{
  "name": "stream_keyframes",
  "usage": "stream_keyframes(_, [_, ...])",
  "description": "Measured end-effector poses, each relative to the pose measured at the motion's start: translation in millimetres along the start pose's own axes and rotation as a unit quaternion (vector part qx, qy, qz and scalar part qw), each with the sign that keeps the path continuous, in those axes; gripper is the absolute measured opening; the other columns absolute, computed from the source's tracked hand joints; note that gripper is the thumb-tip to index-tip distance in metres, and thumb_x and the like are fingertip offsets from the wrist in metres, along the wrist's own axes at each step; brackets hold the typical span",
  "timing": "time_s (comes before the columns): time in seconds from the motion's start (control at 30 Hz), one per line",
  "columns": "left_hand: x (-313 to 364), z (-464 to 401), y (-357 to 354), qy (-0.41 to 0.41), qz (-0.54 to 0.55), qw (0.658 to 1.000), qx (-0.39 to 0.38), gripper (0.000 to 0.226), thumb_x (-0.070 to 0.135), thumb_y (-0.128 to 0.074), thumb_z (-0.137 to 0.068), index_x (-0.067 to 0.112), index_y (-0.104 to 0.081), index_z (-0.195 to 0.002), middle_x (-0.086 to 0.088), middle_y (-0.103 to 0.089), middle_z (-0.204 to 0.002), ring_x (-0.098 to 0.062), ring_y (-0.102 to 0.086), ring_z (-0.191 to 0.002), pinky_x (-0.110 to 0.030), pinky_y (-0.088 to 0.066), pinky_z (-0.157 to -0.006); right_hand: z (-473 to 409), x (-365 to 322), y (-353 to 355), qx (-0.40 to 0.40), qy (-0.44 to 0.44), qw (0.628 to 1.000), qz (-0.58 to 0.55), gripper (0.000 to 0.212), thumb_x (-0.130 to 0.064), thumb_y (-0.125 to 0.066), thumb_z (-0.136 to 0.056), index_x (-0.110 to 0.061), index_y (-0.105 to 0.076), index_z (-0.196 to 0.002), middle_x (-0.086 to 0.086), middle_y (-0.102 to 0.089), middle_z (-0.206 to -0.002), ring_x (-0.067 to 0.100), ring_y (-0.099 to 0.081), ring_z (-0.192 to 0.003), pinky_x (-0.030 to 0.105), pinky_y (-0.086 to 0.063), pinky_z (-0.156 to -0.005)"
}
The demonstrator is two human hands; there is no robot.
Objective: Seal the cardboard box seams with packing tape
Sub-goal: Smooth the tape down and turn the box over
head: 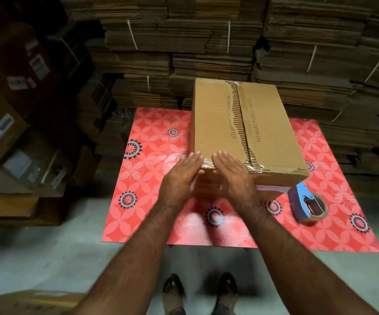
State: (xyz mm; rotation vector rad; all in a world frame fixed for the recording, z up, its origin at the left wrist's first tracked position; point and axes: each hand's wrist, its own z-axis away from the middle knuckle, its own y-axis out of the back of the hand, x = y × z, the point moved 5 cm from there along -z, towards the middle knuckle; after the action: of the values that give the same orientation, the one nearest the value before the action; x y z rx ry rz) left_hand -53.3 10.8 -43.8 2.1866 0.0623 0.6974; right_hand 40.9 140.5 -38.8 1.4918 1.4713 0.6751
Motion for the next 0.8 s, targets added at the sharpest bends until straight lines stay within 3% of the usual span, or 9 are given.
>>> stream_keyframes(0.17, [-4,13,9,0.02,0.068,0.997,-0.038,0.051,0.015,-0.044,-0.094,0.007,-0.051,-0.144,-0.01,-0.046,-0.151,-0.023,-0.047,-0.138,-0.04,-0.037,-0.115,-1,2,3,-0.018,0.004,1.0,-0.023,0.045,-0.023,-0.047,-0.095,-0.005,-0.061,-0.133,0.012,-0.061,-0.136,0.028,-0.055,-0.13,0.04,-0.041,-0.109])
stream_keyframes(0.27, [8,15,13,0.159,0.179,0.971,0.016,0.063,0.016,-0.058,-0.089,0.008,-0.042,-0.15,-0.009,-0.043,-0.154,-0.015,-0.04,-0.142,-0.032,-0.034,-0.117,-4,3,1,-0.033,0.003,0.999,-0.039,0.044,-0.021,-0.048,-0.095,-0.002,-0.059,-0.134,0.014,-0.06,-0.136,0.03,-0.054,-0.13,0.045,-0.044,-0.107])
stream_keyframes(0.33, [26,16,9,0.275,0.263,0.925,0.021,0.073,0.026,-0.054,-0.087,0.014,-0.03,-0.155,-0.004,-0.036,-0.158,-0.01,-0.035,-0.144,-0.026,-0.029,-0.119,-3,4,1,-0.041,0.001,0.998,-0.05,0.045,-0.017,-0.051,-0.093,-0.002,-0.057,-0.135,0.015,-0.058,-0.138,0.031,-0.052,-0.132,0.047,-0.043,-0.108])
stream_keyframes(0.43, [44,15,-7,0.393,0.413,0.821,0.038,0.075,0.045,-0.046,-0.09,0.023,-0.024,-0.158,0.008,-0.025,-0.162,-0.001,-0.025,-0.146,-0.025,-0.02,-0.122,-4,4,2,-0.044,0.011,0.998,-0.044,0.047,-0.012,-0.053,-0.091,-0.001,-0.056,-0.136,0.016,-0.058,-0.139,0.032,-0.052,-0.132,0.045,-0.04,-0.11])
stream_keyframes(0.53, [22,16,-26,0.457,0.5,0.733,0.063,0.083,0.08,-0.046,-0.083,0.03,-0.043,-0.15,0.006,-0.04,-0.157,-0.009,-0.036,-0.144,-0.04,-0.025,-0.123,-6,5,3,-0.04,0.013,0.998,-0.048,0.049,-0.005,-0.06,-0.086,0.0,-0.057,-0.135,0.018,-0.059,-0.137,0.034,-0.053,-0.13,0.043,-0.036,-0.111])
stream_keyframes(0.57, [11,17,-26,0.457,0.486,0.743,0.047,0.084,0.088,-0.043,-0.079,0.037,-0.049,-0.144,0.007,-0.048,-0.151,-0.009,-0.043,-0.14,-0.042,-0.03,-0.121,-6,5,3,-0.04,0.01,0.998,-0.052,0.049,-0.005,-0.06,-0.086,-0.001,-0.058,-0.135,0.017,-0.059,-0.137,0.034,-0.053,-0.13,0.044,-0.036,-0.111])
stream_keyframes(0.63, [-1,16,-12,0.427,0.405,0.809,0.007,0.068,0.084,-0.038,-0.084,0.045,-0.054,-0.138,0.013,-0.056,-0.143,-0.003,-0.05,-0.132,-0.035,-0.036,-0.117,-6,7,0,-0.05,0.005,0.997,-0.065,0.048,-0.007,-0.059,-0.088,-0.002,-0.057,-0.136,0.016,-0.058,-0.139,0.032,-0.052,-0.132,0.046,-0.039,-0.111])
stream_keyframes(0.73, [-3,15,2,0.307,0.29,0.906,-0.002,0.041,0.04,-0.049,-0.104,0.032,-0.051,-0.144,0.01,-0.053,-0.144,0.004,-0.048,-0.13,-0.019,-0.038,-0.112,-6,8,-2,-0.057,0.002,0.995,-0.077,0.048,-0.008,-0.058,-0.088,-0.003,-0.057,-0.136,0.016,-0.058,-0.139,0.032,-0.052,-0.132,0.047,-0.042,-0.11])
stream_keyframes(0.8, [2,15,3,0.257,0.239,0.936,0.024,0.043,0.024,-0.055,-0.103,0.026,-0.048,-0.146,0.009,-0.053,-0.143,0.005,-0.054,-0.123,-0.015,-0.042,-0.105,-5,8,-1,-0.053,0.001,0.996,-0.076,0.048,-0.009,-0.058,-0.088,-0.002,-0.058,-0.135,0.016,-0.059,-0.138,0.032,-0.053,-0.131,0.046,-0.041,-0.11])
